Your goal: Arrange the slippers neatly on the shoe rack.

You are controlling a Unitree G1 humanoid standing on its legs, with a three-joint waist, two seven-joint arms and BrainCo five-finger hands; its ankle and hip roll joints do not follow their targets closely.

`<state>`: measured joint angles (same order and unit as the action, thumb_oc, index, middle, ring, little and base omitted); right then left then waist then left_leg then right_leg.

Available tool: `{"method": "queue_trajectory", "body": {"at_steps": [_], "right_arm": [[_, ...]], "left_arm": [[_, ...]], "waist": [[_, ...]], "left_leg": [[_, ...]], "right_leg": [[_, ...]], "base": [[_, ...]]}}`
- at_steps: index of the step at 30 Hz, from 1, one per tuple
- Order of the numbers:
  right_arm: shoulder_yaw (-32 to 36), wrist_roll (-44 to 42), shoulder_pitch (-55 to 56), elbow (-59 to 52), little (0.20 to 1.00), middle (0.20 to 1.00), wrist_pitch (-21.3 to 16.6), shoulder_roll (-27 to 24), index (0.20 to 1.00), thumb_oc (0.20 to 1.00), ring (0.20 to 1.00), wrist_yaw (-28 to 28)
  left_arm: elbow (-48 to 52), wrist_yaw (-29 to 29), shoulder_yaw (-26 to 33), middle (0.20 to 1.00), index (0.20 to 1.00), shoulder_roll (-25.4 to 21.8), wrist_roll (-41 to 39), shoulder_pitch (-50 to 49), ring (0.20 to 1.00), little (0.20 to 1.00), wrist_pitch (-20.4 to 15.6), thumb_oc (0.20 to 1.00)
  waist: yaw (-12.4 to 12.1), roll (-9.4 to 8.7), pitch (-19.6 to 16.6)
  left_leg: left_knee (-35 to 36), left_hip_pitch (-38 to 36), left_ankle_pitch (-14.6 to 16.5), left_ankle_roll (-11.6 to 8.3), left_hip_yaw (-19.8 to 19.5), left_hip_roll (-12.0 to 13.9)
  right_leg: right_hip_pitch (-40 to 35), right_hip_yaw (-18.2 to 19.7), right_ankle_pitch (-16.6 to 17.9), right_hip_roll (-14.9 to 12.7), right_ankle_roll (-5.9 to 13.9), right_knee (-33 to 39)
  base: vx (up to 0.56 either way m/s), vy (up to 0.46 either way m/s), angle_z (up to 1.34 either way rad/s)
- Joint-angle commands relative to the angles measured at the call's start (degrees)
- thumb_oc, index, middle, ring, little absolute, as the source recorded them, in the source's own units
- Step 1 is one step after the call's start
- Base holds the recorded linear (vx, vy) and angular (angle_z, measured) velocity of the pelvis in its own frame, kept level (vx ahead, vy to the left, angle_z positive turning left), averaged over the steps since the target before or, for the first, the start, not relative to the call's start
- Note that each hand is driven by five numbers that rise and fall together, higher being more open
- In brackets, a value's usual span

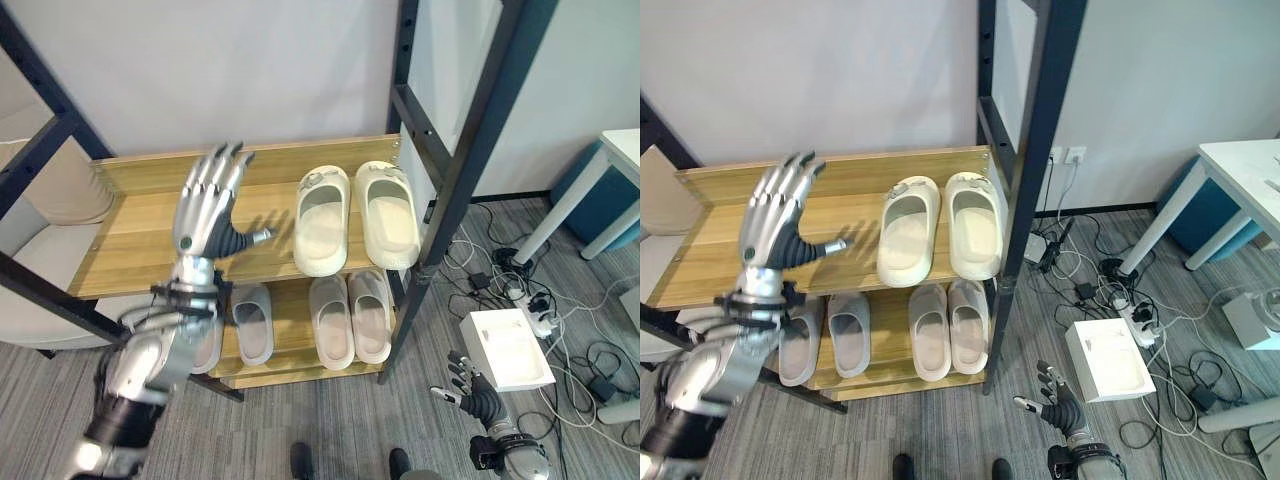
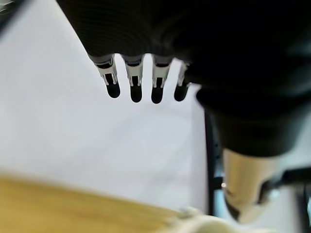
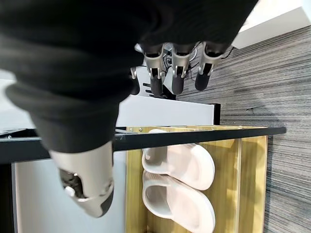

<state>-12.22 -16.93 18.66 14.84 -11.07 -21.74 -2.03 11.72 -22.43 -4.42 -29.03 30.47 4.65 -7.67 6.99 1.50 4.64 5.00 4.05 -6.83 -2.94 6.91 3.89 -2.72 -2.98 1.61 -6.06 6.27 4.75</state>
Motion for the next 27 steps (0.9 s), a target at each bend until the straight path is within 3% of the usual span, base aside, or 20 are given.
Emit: {"method": "queue_trajectory", "body": {"at_steps": [1,2,5,6,11,16,23,26,27], "right_arm": [[2.2,0.8,-0.5,-3.5,1.0,1.0,-0.1,-0.9,1.0,1.0,1.0,0.5],[2.5,1.0,-0.6,-3.8,1.0,1.0,0.4,-1.0,1.0,1.0,1.0,0.7],[2.8,0.6,-0.5,-4.5,1.0,1.0,1.2,-1.5,1.0,1.0,1.0,1.4],[2.5,0.4,-0.4,-5.1,1.0,1.0,1.9,-2.3,1.0,1.0,1.0,2.2],[1.0,-1.1,0.0,-6.0,1.0,1.0,2.6,-4.4,1.0,1.0,1.0,4.0],[0.1,-1.2,0.1,-6.1,1.0,1.0,2.8,-4.9,1.0,1.0,1.0,4.4],[-0.3,-0.9,-0.6,-5.2,1.0,1.0,2.8,-4.3,1.0,1.0,1.0,3.9],[0.0,-0.3,-0.6,-3.9,1.0,1.0,2.3,-3.1,1.0,1.0,1.0,3.5],[0.3,-0.1,-0.5,-3.8,1.0,1.0,2.2,-2.9,1.0,1.0,1.0,3.4]], "left_arm": [[-5.4,7.1,-2.7,1.0,1.0,-2.2,-25.3,10.2,1.0,1.0,-5.2,1.0],[-4.6,11.2,-4.2,1.0,1.0,-1.8,-35.0,8.9,1.0,1.0,-5.7,1.0],[-2.9,17.4,-7.0,1.0,1.0,-2.2,-49.9,6.8,1.0,1.0,-4.3,1.0],[-1.7,21.5,-10.6,1.0,1.0,-3.7,-60.5,5.6,1.0,1.0,-1.6,1.0],[-1.8,23.8,-17.4,1.0,1.0,-9.7,-71.3,8.0,1.0,1.0,2.6,1.0],[-4.3,22.9,-19.8,1.0,1.0,-8.5,-71.0,11.2,1.0,1.0,2.9,1.0],[-9.9,20.2,-20.0,1.0,1.0,-2.2,-63.8,16.5,1.0,1.0,2.3,1.0],[-11.3,17.7,-16.0,1.0,1.0,-1.7,-51.1,17.2,1.0,1.0,0.6,1.0],[-11.6,17.5,-15.0,1.0,1.0,-1.6,-50.7,16.6,1.0,1.0,0.3,1.0]], "waist": [[-0.3,-0.53,-0.9],[-0.4,-0.39,-0.8],[-0.4,-0.3,-0.8],[-0.2,-0.28,-0.7],[0.9,-0.12,-0.8],[1.5,-0.11,-0.8],[2.5,-0.05,-0.9],[2.3,-0.26,-0.9],[2.2,-0.32,-0.9]], "left_leg": [[0.0,-4.5,7.0,-1.67,-0.2,1.7],[0.0,-4.3,6.9,-1.59,-0.3,1.7],[0.0,-4.1,6.7,-1.52,-0.3,1.6],[0.0,-3.9,6.6,-1.51,-0.2,1.6],[0.0,-3.8,6.4,-1.63,0.3,1.7],[0.0,-3.8,6.4,-1.65,0.6,1.8],[0.0,-3.9,6.4,-1.61,1.1,1.9],[0.0,-4.1,6.6,-1.62,1.0,2.0],[0.0,-4.1,6.6,-1.62,1.0,2.0]], "right_leg": [[3.4,-0.7,0.2,-1.9,3.13,0.2],[3.4,-0.9,0.3,-1.9,3.12,0.2],[3.6,-1.0,0.4,-1.9,3.17,0.2],[3.7,-1.1,0.6,-2.0,3.27,0.2],[4.2,-0.4,1.0,-1.9,3.51,0.2],[4.6,0.0,1.1,-1.8,3.57,0.2],[5.0,0.5,1.2,-1.8,3.55,0.2],[4.8,0.4,0.9,-1.8,3.43,0.2],[4.7,0.3,0.9,-1.8,3.39,0.2]], "base": [[-0.01,0.004,0.16],[0.0,0.003,0.07],[0.0,0.0,-0.01],[-0.01,-0.003,-0.05],[0.0,-0.001,-0.01],[0.0,-0.005,-0.03],[0.0,0.0,0.0],[0.0,-0.001,-0.02],[0.0,-0.007,-0.04]]}}
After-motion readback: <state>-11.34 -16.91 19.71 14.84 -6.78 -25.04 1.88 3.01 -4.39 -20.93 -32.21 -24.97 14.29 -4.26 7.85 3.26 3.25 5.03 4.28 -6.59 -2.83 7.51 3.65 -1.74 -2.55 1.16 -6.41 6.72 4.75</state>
